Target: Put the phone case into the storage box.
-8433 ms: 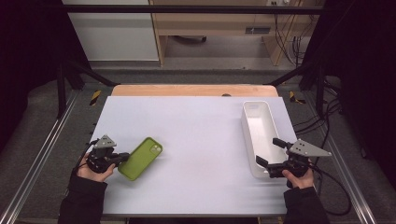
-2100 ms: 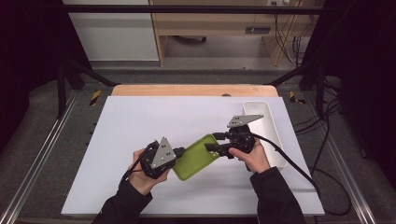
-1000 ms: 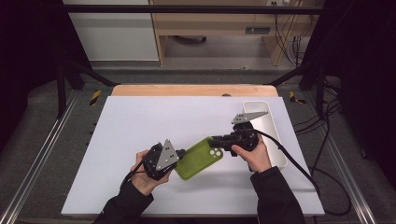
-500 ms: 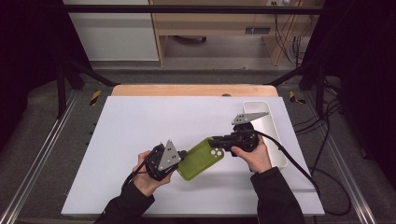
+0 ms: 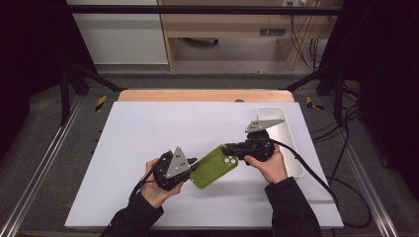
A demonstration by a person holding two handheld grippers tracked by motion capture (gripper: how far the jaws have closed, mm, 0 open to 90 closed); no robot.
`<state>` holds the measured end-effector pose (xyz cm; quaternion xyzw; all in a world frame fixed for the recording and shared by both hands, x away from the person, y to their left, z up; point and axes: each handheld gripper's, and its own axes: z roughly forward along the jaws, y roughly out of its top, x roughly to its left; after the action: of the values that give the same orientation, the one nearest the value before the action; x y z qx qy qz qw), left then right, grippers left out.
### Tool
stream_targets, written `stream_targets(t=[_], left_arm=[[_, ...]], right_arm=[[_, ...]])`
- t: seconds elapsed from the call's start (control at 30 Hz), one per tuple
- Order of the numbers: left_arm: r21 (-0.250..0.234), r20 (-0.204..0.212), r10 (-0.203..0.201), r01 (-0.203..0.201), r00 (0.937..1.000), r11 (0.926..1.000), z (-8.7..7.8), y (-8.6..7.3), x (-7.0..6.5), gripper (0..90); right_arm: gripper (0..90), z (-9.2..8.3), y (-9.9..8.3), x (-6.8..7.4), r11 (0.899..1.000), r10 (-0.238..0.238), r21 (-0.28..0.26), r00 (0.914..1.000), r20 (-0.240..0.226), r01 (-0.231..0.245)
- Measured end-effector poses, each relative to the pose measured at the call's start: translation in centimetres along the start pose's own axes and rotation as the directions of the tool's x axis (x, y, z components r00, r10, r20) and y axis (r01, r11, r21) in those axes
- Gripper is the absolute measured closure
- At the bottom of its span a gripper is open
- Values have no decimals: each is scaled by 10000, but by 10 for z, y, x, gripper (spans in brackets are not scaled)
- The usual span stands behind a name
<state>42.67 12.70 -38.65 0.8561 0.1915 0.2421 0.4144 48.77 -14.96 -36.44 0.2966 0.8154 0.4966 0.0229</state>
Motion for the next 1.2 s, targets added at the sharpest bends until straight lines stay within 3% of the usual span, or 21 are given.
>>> stream_targets(t=[0.17, 0.43, 0.8, 0.93, 1.2], left_arm=[[-524, 5, -568, 568, 9984, 9970, -6, 0, 7, 623], [-1142, -11, -1448, 1437, 9895, 9830, -12, -4, 23, 388], [-1514, -54, -2472, 2436, 9689, 9580, -13, -16, 40, 149], [-1512, 125, -2807, 2793, 9597, 9482, -13, -19, 45, 103], [-1587, 225, -3106, 3102, 9503, 9373, -17, -27, 52, 60]], right_arm=[[791, -5, 2, 0, 9997, -228, -93, 9996, 175, 229], [791, -16, 4, 0, 9979, -601, -229, 9972, 453, 612], [790, -34, 8, 1, 9938, -1054, -247, 9902, 915, 1081], [790, -39, 10, 1, 9922, -1216, -146, 9870, 1048, 1238], [790, -50, 16, 3, 9852, -1686, -62, 9756, 1408, 1712]])
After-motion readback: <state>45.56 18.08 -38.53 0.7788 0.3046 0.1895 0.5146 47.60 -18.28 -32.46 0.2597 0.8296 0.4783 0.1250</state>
